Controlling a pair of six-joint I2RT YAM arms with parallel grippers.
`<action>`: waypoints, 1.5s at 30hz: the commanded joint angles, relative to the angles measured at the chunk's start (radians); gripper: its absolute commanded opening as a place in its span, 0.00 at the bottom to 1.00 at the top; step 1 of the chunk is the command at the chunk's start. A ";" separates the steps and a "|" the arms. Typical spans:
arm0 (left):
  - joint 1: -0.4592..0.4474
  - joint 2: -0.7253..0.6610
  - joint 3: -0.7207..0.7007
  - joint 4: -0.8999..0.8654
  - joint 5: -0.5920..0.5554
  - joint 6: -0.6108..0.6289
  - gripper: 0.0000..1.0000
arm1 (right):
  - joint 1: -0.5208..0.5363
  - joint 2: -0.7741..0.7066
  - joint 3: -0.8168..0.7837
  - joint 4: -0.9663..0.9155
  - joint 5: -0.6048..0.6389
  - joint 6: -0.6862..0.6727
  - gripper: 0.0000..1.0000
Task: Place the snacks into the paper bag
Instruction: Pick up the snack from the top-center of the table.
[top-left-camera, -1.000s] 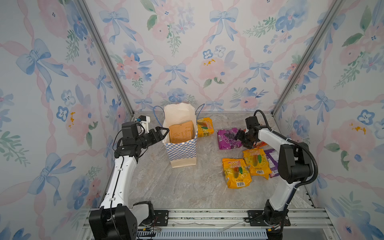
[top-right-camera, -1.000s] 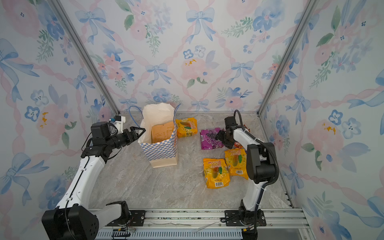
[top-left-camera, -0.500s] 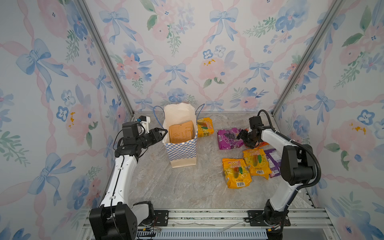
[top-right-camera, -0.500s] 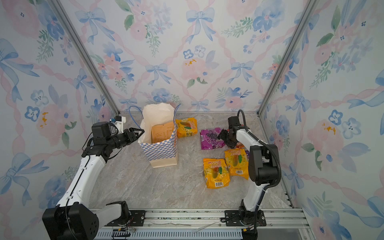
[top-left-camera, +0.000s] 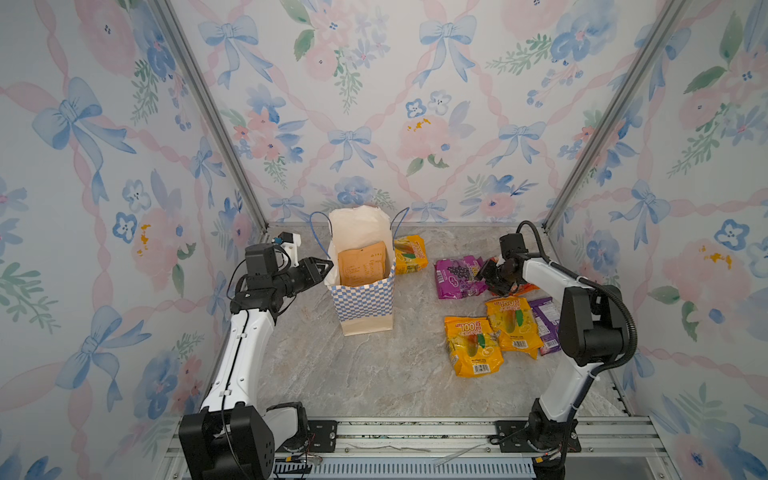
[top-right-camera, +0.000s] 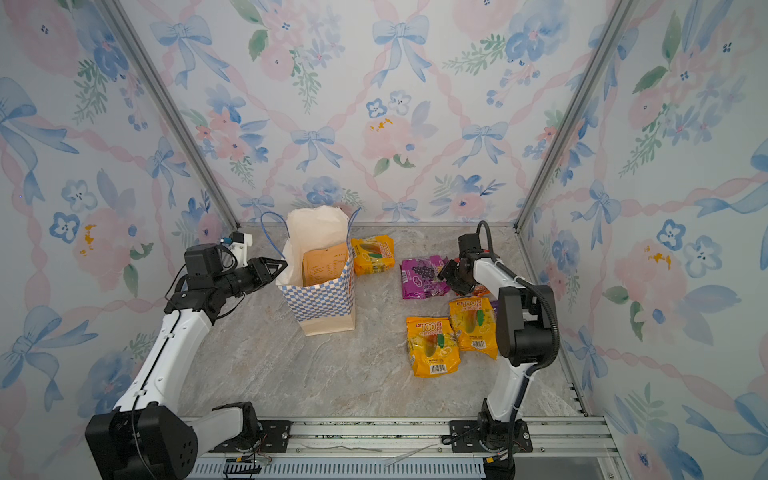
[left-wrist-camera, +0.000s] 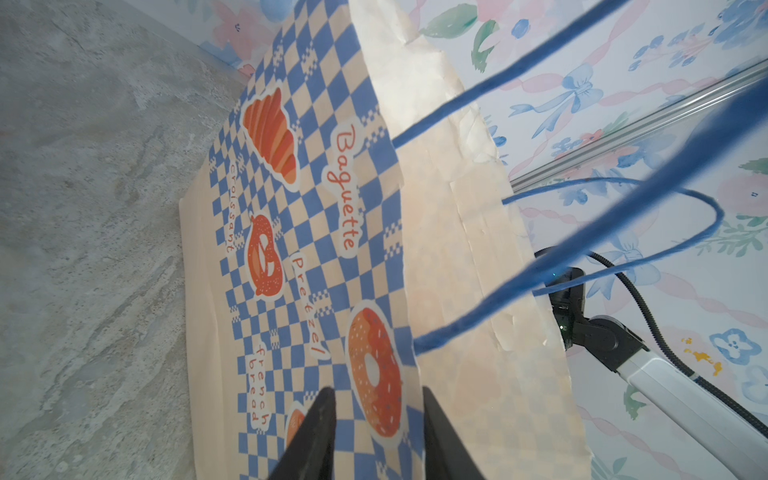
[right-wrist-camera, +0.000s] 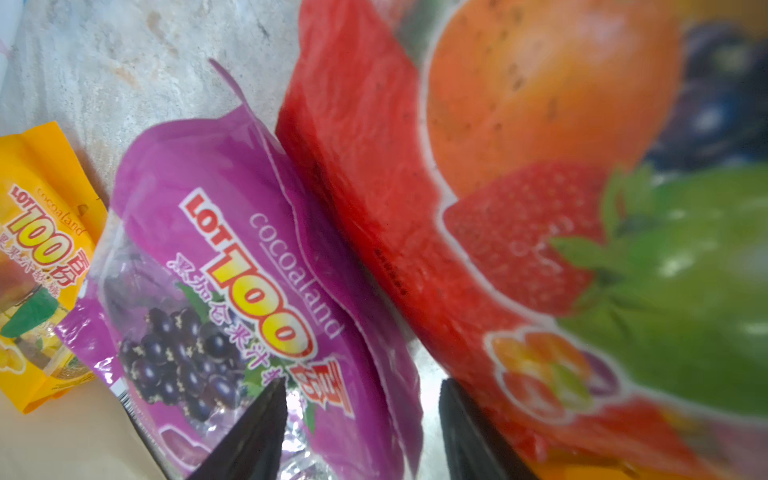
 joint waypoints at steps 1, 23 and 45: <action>-0.003 0.013 -0.013 0.001 0.009 0.021 0.33 | -0.007 0.034 0.010 0.018 -0.009 0.006 0.56; 0.000 0.011 -0.008 0.001 0.023 0.021 0.27 | -0.003 -0.096 -0.037 0.124 -0.104 -0.016 0.00; 0.000 0.018 0.001 0.001 0.031 0.022 0.27 | 0.095 -0.497 0.288 -0.117 -0.041 -0.118 0.00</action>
